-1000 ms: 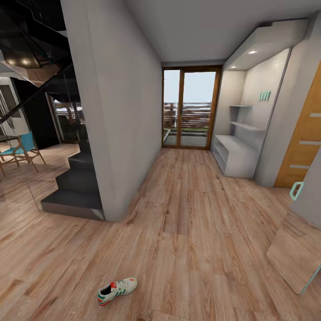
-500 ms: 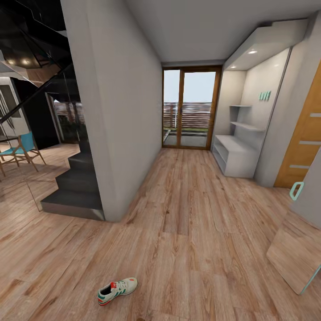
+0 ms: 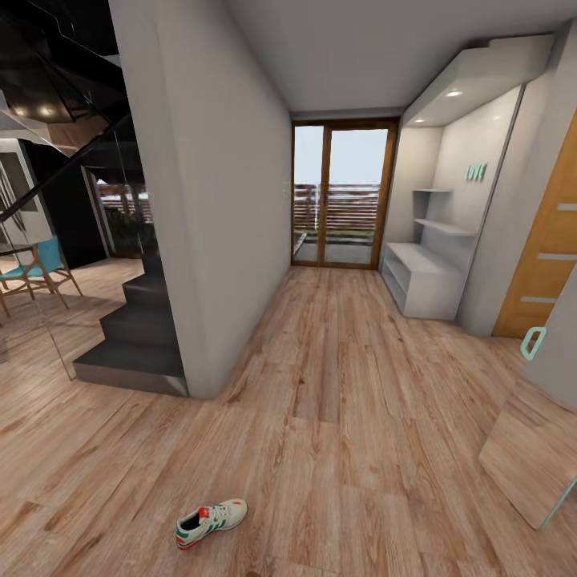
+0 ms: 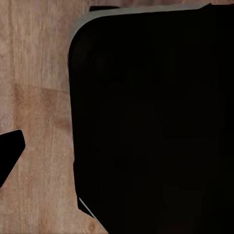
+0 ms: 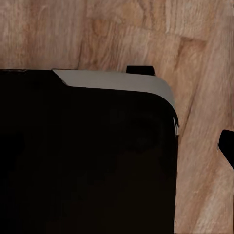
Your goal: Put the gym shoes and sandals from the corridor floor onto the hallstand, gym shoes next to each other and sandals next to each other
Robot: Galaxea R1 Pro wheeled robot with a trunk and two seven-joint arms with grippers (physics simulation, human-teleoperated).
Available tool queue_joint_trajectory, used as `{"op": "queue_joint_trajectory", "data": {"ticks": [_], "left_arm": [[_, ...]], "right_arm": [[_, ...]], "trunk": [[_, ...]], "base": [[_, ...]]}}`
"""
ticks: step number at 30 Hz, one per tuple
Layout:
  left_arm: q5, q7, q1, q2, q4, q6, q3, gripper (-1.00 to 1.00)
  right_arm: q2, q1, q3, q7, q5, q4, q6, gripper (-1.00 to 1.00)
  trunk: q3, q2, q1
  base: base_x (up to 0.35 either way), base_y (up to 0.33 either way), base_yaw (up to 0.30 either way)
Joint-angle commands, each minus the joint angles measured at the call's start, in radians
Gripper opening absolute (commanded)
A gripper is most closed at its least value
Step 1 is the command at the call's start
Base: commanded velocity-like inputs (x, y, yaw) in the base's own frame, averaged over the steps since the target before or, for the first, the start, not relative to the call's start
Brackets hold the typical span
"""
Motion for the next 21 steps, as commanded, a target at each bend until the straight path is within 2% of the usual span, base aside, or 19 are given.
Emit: {"op": "queue_joint_trajectory", "data": {"ticks": [1,11,15,21], "left_arm": [[0.000,0.000,0.000,0.002,-0.006,-0.008,0.000,1.00],[0.000,0.003,-0.007,0.036,-0.062,-0.064,0.000,1.00],[0.001,0.001,-0.029,0.052,-0.085,-0.087,0.000,1.00],[0.001,0.003,-0.063,0.055,-0.119,-0.120,0.000,1.00]], "right_arm": [[-0.005,0.000,0.000,-0.001,0.000,-0.005,-0.009,1.00],[-0.061,-0.001,-0.003,-0.001,0.000,-0.061,-0.065,1.00],[-0.084,-0.002,-0.003,-0.001,-0.003,-0.084,-0.088,1.00],[-0.118,-0.016,-0.005,0.001,-0.006,-0.118,-0.121,1.00]], "trunk": [[-0.001,0.000,0.000],[-0.001,0.000,0.000],[-0.001,0.000,0.000],[-0.001,0.000,0.000]], "base": [[0.000,0.000,0.000],[0.000,0.000,0.000],[0.000,0.000,0.000],[0.000,0.000,0.000]]}}
